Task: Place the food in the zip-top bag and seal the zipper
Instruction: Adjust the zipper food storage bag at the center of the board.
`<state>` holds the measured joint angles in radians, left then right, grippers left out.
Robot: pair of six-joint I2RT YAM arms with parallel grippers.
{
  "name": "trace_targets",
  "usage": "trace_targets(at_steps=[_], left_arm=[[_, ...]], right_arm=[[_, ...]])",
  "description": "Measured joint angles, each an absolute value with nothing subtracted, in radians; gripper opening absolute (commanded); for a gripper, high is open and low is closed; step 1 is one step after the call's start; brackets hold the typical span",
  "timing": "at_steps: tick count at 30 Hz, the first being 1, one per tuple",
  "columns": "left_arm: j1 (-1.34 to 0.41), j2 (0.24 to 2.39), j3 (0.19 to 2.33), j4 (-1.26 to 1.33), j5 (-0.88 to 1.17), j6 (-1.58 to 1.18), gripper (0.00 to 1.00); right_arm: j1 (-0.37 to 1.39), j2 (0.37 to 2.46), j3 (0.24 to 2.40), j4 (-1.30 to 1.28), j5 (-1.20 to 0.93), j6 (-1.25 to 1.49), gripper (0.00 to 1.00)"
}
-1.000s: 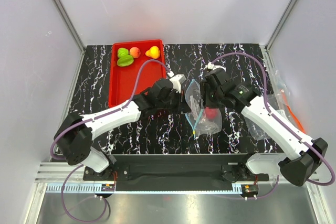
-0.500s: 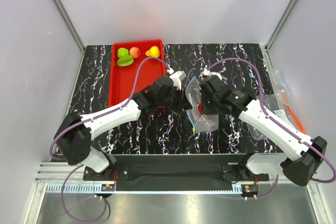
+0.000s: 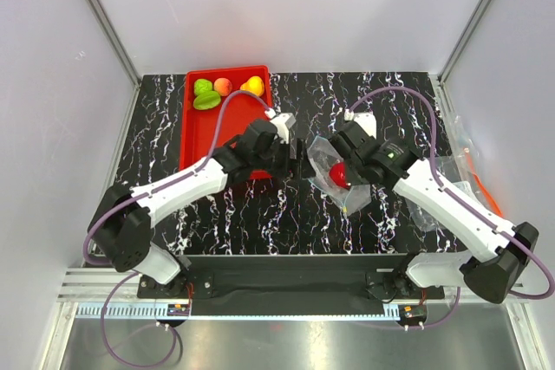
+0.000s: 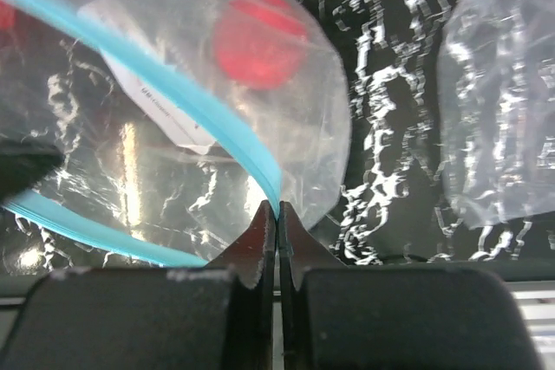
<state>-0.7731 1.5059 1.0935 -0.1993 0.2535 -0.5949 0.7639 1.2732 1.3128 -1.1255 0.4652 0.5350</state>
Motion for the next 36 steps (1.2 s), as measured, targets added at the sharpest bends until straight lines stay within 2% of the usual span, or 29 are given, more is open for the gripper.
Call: trace_targets(at_steps=[5, 10, 14, 19, 23, 25, 29, 36], left_arm=[[-0.653, 1.478, 1.117, -0.293, 0.257, -0.546, 0.99], [-0.463, 1.435, 1.162, -0.300, 0.294, -0.526, 0.99], [-0.377, 1.440, 1.175, -0.271, 0.368, -0.542, 0.99], [-0.306, 1.557, 1.237, -0.224, 0.448, -0.587, 0.99], [-0.261, 1.649, 1.256, -0.160, 0.589, -0.628, 0.99], [-0.262, 1.678, 1.278, -0.169, 0.635, -0.623, 0.99], [-0.352, 1.679, 1.316, -0.182, 0.598, -0.589, 0.99], [-0.500, 1.629, 1.261, -0.125, 0.621, -0.602, 0.99]], right_arm=[[0.764, 1.273, 1.378, -1.164, 0.520, 0.520, 0.00], [0.764, 1.268, 1.399, -1.138, 0.525, 0.517, 0.00], [0.766, 1.270, 1.399, -1.065, 0.499, 0.517, 0.00], [0.767, 1.274, 1.399, -0.983, 0.470, 0.516, 0.00], [0.766, 1.280, 1.399, -0.943, 0.470, 0.495, 0.00], [0.764, 1.281, 1.398, -0.939, 0.473, 0.471, 0.00], [0.734, 1.298, 1.398, -0.941, 0.480, 0.415, 0.00], [0.679, 1.411, 1.398, -0.917, 0.476, 0.352, 0.00]])
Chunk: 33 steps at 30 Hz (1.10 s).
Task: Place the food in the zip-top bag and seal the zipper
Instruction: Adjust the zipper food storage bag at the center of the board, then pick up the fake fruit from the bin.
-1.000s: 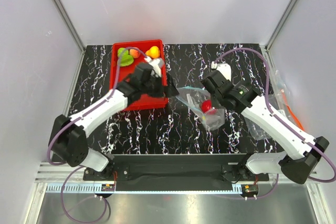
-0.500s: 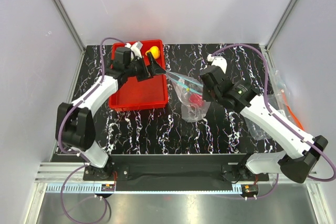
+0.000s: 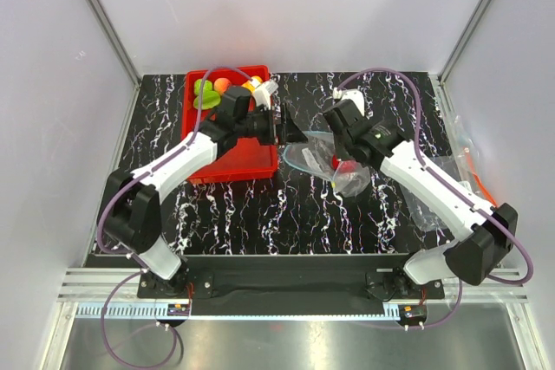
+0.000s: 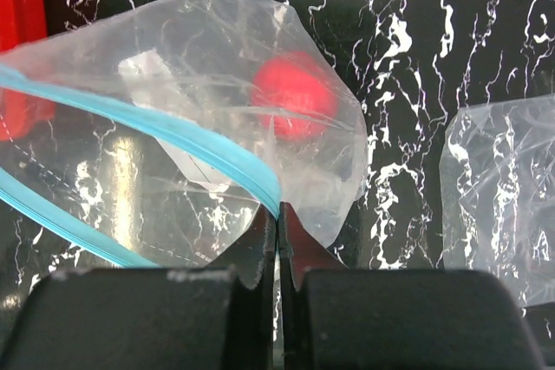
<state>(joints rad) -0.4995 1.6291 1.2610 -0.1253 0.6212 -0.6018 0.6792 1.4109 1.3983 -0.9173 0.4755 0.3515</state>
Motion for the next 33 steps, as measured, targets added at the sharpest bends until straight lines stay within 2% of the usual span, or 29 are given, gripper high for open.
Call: trace_targets(at_steps=[7, 12, 17, 27, 33], left_arm=[[-0.467, 1.542, 1.202, -0.124, 0.610, -0.609, 0.99], [-0.244, 1.462, 1.142, -0.046, 0.579, -0.680, 0.99], [-0.054, 1.464, 1.105, 0.012, 0.371, -0.778, 0.99], [0.023, 1.790, 1.124, 0.120, 0.100, -1.105, 0.99], [-0.039, 1.838, 1.204, 0.051, -0.148, -1.212, 0.99]], right_arm=[[0.639, 1.409, 1.394, -0.897, 0.473, 0.332, 0.00], [0.616, 1.363, 1.351, -0.888, 0.472, 0.325, 0.00], [0.612, 1.312, 1.336, -0.888, 0.471, 0.318, 0.00], [0.609, 1.277, 1.307, -0.885, 0.466, 0.302, 0.00], [0.607, 1.277, 1.292, -0.868, 0.450, 0.288, 0.00]])
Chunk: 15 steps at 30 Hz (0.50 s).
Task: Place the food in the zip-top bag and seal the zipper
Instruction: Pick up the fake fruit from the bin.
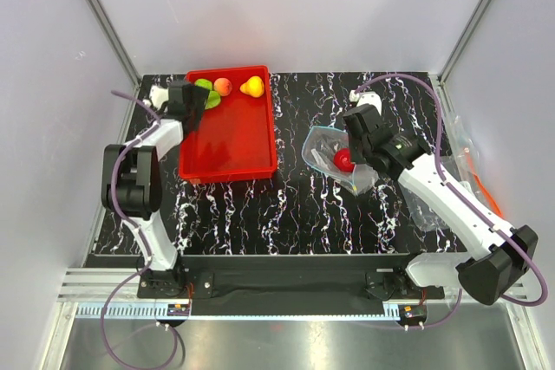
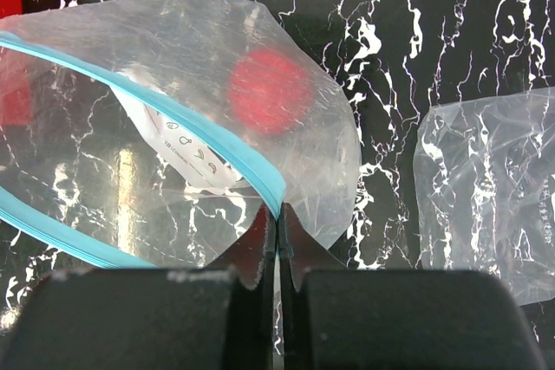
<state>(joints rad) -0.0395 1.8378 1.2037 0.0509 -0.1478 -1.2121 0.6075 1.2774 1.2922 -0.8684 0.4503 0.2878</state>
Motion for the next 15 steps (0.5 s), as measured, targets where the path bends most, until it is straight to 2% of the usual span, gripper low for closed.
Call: trace_targets(at_steps=[5, 15], left_arm=[[-0.088, 1.928, 1.400, -0.008, -0.282, -1.283, 0.99], [-0.109, 2.099, 1.490, -0.049, -0.405, -1.339, 0.99]], right_arm=[[0.597, 1.278, 1.288, -0.842, 0.439, 0.278, 0.00], [0.557, 1.292, 1.285, -0.803, 0.399, 0.260, 0.00]])
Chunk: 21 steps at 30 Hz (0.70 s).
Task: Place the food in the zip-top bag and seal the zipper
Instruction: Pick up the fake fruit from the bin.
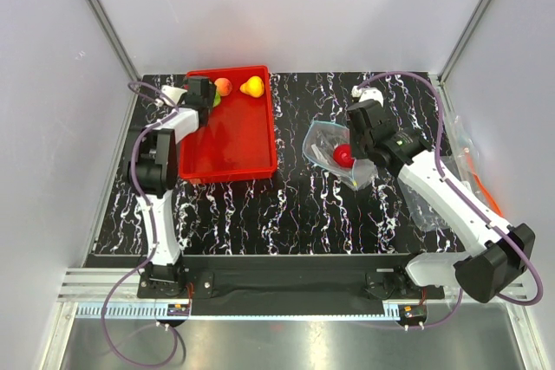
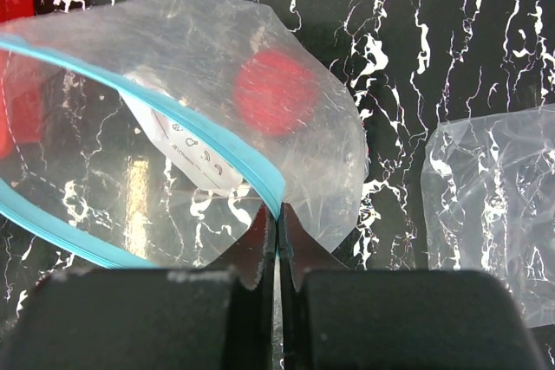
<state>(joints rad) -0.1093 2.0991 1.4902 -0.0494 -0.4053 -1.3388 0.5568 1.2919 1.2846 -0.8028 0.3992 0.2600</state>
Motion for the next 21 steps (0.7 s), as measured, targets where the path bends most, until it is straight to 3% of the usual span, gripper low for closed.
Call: trace_targets(at_steps=[14, 21], left_arm=[[-0.124, 2.362, 1.809, -0.092, -0.457, -1.381, 0.93], [-0.123, 2.401, 1.826, -0.068, -0.476, -1.370, 0.72]], right_arm=[[0.539, 1.296, 1.282, -0.781, 0.353, 0.255, 0.00], [0.535, 1.296, 1.282, -0.774, 0.333, 0.253, 0.00]])
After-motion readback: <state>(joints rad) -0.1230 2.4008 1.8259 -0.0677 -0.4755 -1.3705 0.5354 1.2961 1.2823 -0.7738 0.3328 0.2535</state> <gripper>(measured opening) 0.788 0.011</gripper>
